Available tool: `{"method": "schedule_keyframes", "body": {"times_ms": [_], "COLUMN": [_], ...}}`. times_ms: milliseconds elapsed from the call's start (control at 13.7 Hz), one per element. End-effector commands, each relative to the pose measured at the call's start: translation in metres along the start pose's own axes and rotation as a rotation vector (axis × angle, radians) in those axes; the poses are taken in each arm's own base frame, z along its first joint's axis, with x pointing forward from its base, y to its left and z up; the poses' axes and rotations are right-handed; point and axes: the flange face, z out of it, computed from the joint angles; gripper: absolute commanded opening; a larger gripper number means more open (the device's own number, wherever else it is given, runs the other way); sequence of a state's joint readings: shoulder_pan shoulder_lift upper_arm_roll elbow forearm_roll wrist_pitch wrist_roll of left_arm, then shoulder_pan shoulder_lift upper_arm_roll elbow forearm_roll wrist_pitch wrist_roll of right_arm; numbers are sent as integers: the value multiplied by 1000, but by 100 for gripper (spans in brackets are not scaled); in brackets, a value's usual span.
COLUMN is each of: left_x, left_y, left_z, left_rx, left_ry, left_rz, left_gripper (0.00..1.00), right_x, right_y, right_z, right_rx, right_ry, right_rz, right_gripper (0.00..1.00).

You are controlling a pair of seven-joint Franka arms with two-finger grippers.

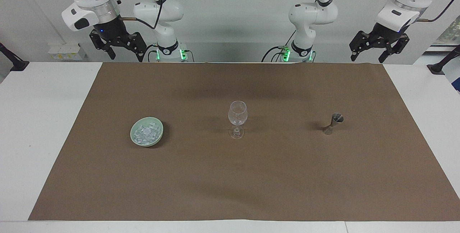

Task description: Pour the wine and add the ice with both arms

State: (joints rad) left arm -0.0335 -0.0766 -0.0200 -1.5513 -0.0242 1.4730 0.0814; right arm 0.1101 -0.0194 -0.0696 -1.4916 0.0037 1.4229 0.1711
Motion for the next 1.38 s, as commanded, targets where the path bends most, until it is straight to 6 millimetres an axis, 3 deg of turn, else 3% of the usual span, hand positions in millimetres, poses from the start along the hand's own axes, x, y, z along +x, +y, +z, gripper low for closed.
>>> {"method": "schedule_keyframes", "body": {"times_ms": [0,1310], "left_x": [-8,-4], "left_y": [-2,-1], "left_z": [-3,-2], "left_rx": [-15,-19], "left_ry": [-7,0], "left_rz": [8,7], "left_gripper": [100,100], "right_x": [-3,-3], "right_y": [6,6], "right_z": [-1,-1], "right_rx": [-7,-7], "right_ry": [18,18], "right_rz": [-17,-17], "right_gripper": [100,100]}}
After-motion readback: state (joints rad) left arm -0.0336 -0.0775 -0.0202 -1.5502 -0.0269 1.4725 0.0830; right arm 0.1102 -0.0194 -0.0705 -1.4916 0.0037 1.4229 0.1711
